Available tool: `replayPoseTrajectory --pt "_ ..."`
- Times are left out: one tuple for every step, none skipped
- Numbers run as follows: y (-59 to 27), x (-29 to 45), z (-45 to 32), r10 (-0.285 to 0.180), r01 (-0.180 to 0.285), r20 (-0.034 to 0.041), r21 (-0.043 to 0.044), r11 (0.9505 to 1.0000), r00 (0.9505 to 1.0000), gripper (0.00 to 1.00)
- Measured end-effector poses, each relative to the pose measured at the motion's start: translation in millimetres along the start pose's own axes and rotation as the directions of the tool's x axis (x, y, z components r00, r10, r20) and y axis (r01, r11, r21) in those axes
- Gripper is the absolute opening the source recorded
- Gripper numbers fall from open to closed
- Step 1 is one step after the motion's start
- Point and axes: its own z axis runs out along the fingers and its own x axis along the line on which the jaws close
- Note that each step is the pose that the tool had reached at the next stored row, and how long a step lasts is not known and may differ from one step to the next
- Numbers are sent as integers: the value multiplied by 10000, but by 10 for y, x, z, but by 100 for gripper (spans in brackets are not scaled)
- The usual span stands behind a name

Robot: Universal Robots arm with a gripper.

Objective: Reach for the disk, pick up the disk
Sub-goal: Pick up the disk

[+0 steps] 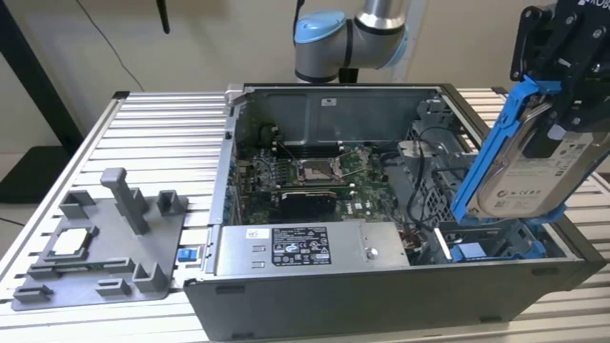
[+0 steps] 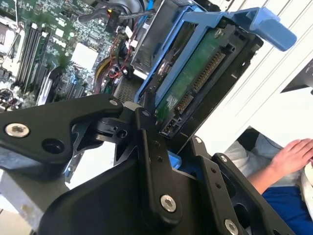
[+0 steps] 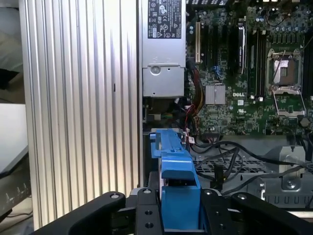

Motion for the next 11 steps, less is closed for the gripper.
replayPoseTrajectory --pt "-11 1 5 -6 6 2 0 10000 10000 0" --pt "-27 0 8 -19 19 2 0 10000 10000 0" --pt "-37 -1 10 -32 32 0 -1 10000 10000 0" --pt "-40 -1 13 -39 39 0 -1 10000 10000 0" --pt "-40 -1 13 -38 38 0 -1 10000 10000 0" --pt "-40 -1 13 -38 38 1 -1 10000 10000 0" --pt "-41 0 14 -39 39 2 -1 10000 10000 0" --pt "-41 0 14 -39 39 1 -1 10000 10000 0" --pt "-41 1 14 -39 39 1 -1 10000 10000 0" --pt "-42 1 14 -40 40 1 -1 10000 10000 0" --pt "-42 1 14 -39 39 1 -1 10000 10000 0"
